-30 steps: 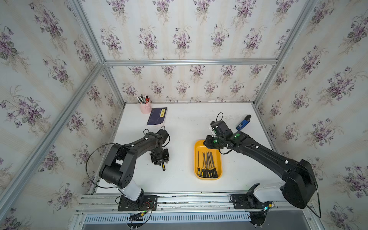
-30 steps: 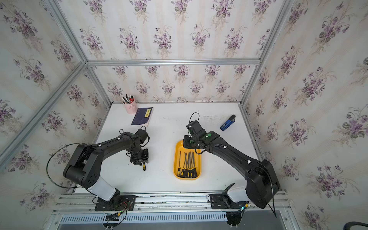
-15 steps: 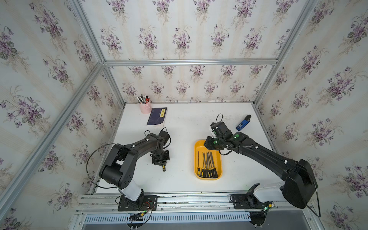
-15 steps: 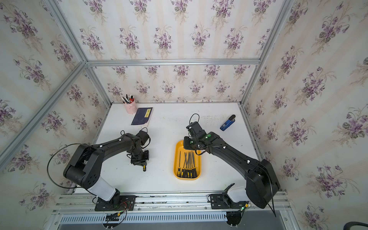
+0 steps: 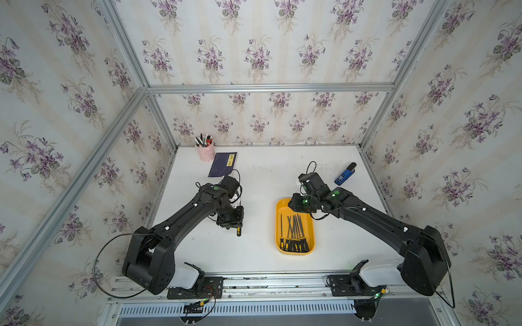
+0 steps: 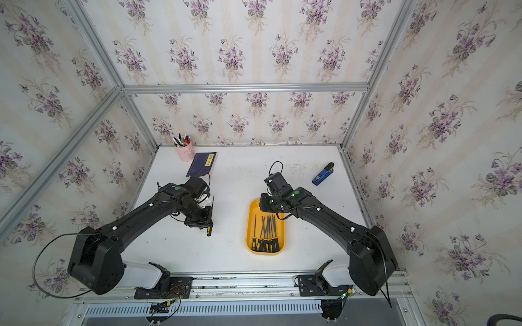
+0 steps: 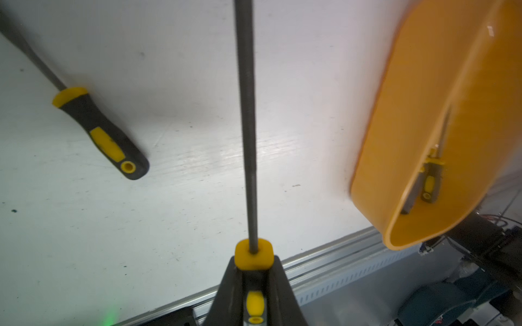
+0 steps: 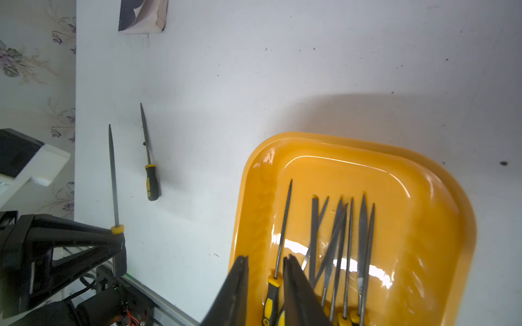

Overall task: Put the file tool into the storage box
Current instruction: Pick up the file tool from the center of the board, then place the file tool in the storage box.

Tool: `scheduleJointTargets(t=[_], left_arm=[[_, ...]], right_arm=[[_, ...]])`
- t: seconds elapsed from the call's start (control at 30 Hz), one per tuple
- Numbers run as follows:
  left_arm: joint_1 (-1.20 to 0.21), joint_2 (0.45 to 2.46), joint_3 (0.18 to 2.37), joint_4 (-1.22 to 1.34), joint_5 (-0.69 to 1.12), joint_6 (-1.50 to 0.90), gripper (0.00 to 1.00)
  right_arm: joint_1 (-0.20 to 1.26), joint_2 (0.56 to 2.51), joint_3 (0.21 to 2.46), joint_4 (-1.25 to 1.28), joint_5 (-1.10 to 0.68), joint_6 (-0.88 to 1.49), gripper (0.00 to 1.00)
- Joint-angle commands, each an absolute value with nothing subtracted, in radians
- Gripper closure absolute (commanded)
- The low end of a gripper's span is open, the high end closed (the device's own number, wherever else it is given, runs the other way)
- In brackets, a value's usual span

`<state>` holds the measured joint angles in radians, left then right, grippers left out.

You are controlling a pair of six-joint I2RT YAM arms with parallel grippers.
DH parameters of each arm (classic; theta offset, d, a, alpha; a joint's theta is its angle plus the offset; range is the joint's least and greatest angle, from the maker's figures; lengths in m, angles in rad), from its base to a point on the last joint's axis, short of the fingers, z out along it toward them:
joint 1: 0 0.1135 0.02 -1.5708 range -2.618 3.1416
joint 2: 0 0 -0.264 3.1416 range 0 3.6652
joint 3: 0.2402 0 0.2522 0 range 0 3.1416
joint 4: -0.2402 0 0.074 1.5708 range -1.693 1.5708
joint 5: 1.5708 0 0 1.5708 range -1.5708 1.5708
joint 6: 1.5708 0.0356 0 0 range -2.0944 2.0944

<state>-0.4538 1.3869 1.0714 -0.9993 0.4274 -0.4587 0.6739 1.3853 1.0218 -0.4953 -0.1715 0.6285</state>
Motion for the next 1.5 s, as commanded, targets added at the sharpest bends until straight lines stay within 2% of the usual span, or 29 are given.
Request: scheduleJointTargets(t=[0.0, 0.33, 0.63, 1.3, 1.47], left_arm=[[-0.490, 1.361, 1.123, -1.062, 0.531, -0.388, 0.93], [-0.602, 1.360, 1.181, -0.952, 0.716, -0.411, 0.94], [-0.644, 1.403, 1.209, -0.959, 0.690, -0.405, 0.94], [-0.644, 1.470, 1.216, -0.951, 0.670, -0.406, 0.95], [-0.644, 1.473, 1.218, -0.950, 0.675, -0.407, 0.95]], right_arm=[[0.675, 1.387, 1.014, -0.390, -0.255, 0.664, 0.71], [0.678, 1.401, 0.965, -0.107, -0.384, 0.790, 0.68], [0.723, 1.451, 1.012, -0.089, -0.389, 0.805, 0.68], [0.738, 1.321, 0.907, -0.087, -0.361, 0.861, 0.68], [0.765, 1.363, 0.915, -0.052, -0.371, 0.875, 0.68]])
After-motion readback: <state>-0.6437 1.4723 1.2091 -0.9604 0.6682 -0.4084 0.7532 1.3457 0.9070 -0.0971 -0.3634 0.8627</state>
